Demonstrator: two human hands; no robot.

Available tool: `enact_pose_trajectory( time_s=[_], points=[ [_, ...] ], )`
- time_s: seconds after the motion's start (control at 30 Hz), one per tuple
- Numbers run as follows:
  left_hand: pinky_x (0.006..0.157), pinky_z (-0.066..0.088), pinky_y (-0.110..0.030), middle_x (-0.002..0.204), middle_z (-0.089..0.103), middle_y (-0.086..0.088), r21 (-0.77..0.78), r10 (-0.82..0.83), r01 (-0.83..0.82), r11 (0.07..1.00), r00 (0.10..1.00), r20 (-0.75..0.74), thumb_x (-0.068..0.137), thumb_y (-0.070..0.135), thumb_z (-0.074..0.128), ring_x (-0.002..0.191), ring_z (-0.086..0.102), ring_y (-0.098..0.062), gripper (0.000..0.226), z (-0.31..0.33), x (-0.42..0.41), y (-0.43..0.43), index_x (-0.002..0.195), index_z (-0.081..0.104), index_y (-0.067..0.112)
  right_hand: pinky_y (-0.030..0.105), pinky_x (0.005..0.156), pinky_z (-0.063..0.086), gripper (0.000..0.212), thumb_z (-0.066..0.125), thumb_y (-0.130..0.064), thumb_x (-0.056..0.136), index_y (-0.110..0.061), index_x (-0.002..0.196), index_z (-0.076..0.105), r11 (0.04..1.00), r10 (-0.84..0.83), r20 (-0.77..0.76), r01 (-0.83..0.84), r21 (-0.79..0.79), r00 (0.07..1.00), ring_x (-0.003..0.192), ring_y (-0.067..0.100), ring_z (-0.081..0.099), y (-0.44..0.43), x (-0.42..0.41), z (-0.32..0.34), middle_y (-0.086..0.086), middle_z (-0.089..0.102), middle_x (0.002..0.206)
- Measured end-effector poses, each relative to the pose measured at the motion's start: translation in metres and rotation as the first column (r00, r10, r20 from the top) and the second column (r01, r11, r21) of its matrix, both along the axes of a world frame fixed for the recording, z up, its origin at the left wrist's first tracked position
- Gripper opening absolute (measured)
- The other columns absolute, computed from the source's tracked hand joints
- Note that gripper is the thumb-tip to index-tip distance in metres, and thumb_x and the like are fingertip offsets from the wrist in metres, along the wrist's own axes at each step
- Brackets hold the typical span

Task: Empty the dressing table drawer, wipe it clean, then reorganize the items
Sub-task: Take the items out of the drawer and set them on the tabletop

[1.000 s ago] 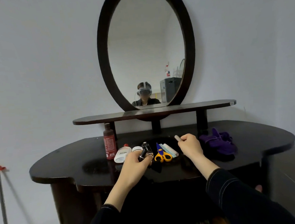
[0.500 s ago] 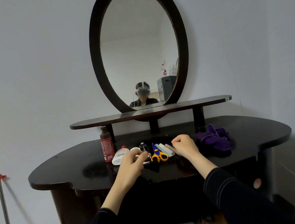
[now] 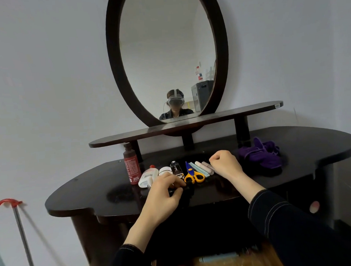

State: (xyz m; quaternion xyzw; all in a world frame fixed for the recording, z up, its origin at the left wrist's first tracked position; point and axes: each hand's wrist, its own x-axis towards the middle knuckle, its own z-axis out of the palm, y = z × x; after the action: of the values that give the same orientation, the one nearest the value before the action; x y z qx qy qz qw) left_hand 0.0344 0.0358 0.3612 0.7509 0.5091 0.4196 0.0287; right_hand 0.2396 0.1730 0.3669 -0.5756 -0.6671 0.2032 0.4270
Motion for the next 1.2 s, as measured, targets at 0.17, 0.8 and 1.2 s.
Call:
enact_pose_trajectory(
  time_s=[0.17, 0.8, 1.2],
  points=[
    [0.076, 0.042, -0.009, 0.095, 0.062, 0.009, -0.003, 0.009, -0.009, 1.000, 1.000, 0.015, 0.080, 0.002, 0.067, 0.094, 0.059, -0.005, 0.028, -0.002, 0.001, -0.001, 0.094, 0.071, 0.026, 0.026, 0.060, 0.045, 0.031, 0.050, -0.015, 0.094, -0.030, 0.070, 0.062, 1.000, -0.013, -0.003, 0.013, 0.012, 1.000, 0.069, 0.002, 0.054, -0.002, 0.000, 0.000, -0.010, 0.064, 0.082],
    [0.087, 0.040, -0.019, 0.097, 0.055, 0.020, 0.364, 0.141, -0.206, 0.908, 0.970, 0.198, 0.082, 0.015, 0.052, 0.102, 0.054, -0.014, 0.018, -0.094, 0.018, -0.082, 0.089, 0.059, 0.030, 0.029, 0.088, 0.047, 0.033, 0.059, -0.013, 0.094, -0.018, 0.126, 0.059, 0.994, 0.008, -0.165, 0.009, 0.107, 0.986, 0.109, 0.014, 0.060, -0.083, 0.030, -0.007, -0.001, 0.063, 0.124],
    [0.070, 0.052, -0.030, 0.094, 0.066, 0.006, -0.578, 0.262, -0.236, 0.782, 0.964, -0.039, 0.088, 0.019, 0.051, 0.084, 0.063, -0.013, 0.013, -0.238, 0.004, -0.070, 0.090, 0.063, 0.023, 0.008, 0.088, 0.041, 0.015, 0.055, -0.025, 0.094, -0.034, 0.105, 0.059, 0.922, 0.168, 0.490, -0.312, 0.230, 0.856, 0.108, 0.000, 0.049, -0.180, 0.044, -0.198, -0.023, 0.046, 0.110]
  ],
)
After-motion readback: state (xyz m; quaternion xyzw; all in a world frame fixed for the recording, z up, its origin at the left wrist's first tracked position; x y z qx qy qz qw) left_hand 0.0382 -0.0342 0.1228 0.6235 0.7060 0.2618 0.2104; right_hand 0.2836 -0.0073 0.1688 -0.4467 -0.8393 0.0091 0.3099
